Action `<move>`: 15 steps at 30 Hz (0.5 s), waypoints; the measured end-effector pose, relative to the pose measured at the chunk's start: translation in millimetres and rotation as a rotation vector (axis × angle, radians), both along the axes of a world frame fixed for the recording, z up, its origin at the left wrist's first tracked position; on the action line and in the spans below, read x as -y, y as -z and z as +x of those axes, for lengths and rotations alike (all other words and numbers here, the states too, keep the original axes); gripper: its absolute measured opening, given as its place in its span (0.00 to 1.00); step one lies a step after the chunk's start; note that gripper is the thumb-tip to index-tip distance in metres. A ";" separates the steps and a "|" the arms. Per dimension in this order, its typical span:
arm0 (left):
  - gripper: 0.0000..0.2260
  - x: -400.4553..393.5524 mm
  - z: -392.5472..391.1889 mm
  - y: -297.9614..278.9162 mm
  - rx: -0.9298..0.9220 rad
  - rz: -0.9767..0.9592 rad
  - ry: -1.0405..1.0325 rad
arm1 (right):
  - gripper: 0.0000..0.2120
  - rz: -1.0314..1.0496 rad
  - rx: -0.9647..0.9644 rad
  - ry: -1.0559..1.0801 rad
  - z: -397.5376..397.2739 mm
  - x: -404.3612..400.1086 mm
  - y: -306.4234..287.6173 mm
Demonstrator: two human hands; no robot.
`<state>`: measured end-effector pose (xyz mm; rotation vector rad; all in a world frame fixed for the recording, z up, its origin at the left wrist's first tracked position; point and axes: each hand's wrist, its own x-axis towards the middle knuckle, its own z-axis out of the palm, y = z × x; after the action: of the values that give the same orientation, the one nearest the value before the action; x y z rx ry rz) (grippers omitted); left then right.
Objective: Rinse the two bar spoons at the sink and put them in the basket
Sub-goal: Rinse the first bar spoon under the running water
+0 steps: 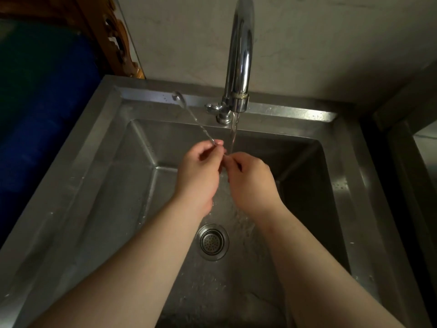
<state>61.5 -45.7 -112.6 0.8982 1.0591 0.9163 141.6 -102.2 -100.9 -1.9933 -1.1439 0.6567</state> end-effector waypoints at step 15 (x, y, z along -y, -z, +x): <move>0.12 -13.9 -11.5 37.4 0.463 -0.825 -0.264 | 0.06 0.067 0.345 -0.206 1.0 -21.8 -42.3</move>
<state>50.1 -31.7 -150.0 -0.1390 1.0209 0.7424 142.6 -80.4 -58.6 -1.9971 -1.5708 0.3760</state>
